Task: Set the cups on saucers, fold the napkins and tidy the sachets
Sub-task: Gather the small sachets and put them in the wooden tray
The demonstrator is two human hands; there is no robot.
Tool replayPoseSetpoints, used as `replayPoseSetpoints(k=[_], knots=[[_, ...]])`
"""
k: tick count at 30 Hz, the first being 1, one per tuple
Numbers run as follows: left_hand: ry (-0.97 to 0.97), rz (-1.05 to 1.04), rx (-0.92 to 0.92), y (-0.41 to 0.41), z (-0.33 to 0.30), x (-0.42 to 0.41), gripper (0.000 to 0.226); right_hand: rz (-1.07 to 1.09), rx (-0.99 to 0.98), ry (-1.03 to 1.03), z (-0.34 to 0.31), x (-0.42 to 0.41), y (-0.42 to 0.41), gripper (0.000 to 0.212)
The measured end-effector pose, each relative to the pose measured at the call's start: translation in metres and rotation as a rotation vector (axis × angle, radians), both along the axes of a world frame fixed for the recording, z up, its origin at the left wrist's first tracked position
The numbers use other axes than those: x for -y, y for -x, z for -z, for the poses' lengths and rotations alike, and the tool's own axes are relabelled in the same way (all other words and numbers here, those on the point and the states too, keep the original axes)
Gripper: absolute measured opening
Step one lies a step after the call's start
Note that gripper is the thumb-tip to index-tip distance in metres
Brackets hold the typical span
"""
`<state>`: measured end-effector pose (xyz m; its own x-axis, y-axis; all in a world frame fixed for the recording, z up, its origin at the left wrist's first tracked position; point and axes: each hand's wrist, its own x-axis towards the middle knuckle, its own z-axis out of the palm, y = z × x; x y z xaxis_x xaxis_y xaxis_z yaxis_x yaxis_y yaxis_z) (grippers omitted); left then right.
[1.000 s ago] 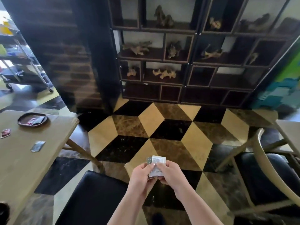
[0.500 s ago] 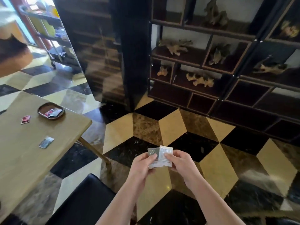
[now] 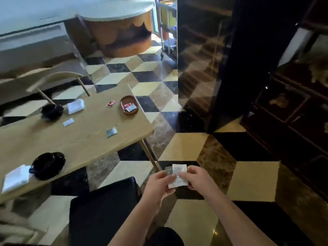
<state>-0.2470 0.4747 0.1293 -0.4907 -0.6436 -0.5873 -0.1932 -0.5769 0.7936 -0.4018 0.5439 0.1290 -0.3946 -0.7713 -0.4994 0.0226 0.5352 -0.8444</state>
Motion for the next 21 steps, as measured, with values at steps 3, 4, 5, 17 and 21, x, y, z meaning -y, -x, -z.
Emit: replayPoseSetpoints(k=[3, 4, 5, 17, 21], knots=[[0.036, -0.12, 0.04, 0.0, 0.001, 0.026, 0.024, -0.168, 0.054, -0.013, 0.006, 0.052, 0.004, 0.011], [0.04, -0.173, 0.061, 0.001, 0.001, 0.039, 0.024, -0.212, 0.072, -0.017, 0.007, 0.072, 0.005, 0.012], [0.041, -0.225, 0.075, 0.001, 0.002, 0.053, 0.024, -0.258, 0.089, -0.021, 0.007, 0.092, 0.006, 0.01], [-0.078, -0.532, 0.042, -0.011, 0.027, 0.214, 0.043, -0.498, 0.141, -0.199, 0.006, 0.295, -0.001, 0.021], [-0.117, -0.585, 0.088, -0.019, 0.048, 0.261, 0.03, -0.603, 0.136, -0.258, 0.025, 0.355, -0.006, 0.019]])
